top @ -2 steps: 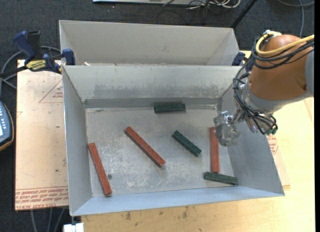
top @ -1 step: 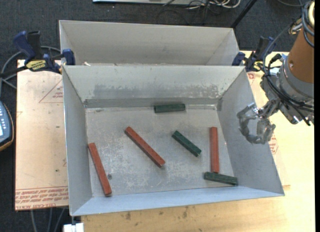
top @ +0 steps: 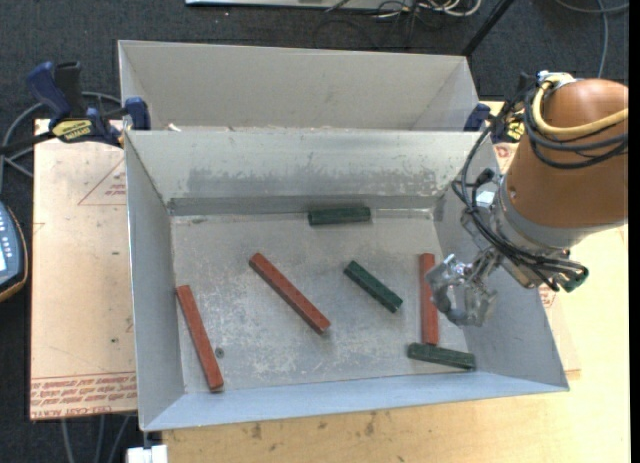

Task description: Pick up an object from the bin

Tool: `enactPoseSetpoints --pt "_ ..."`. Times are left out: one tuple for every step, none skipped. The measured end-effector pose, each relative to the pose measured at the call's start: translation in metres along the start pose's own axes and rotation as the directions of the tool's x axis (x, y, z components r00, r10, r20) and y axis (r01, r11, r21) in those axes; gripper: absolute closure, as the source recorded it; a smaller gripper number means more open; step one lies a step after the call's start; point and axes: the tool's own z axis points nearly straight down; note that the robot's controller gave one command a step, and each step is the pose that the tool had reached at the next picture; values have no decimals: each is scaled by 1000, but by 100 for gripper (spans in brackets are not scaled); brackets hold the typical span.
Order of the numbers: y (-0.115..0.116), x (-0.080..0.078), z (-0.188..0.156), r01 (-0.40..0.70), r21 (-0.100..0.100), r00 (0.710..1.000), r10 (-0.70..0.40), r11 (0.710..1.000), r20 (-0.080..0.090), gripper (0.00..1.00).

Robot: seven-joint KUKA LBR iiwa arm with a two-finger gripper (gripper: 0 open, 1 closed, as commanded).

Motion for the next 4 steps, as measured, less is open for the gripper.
enactPoseSetpoints --pt "-1 0 -3 -3 5 1000 3 1000 5 0" --pt "-22 -22 130 -192 0 981 192 981 0 0" --pt "-38 -104 164 -267 2 964 267 964 10 0" --pt "-67 -115 190 -381 3 925 381 925 8 0"
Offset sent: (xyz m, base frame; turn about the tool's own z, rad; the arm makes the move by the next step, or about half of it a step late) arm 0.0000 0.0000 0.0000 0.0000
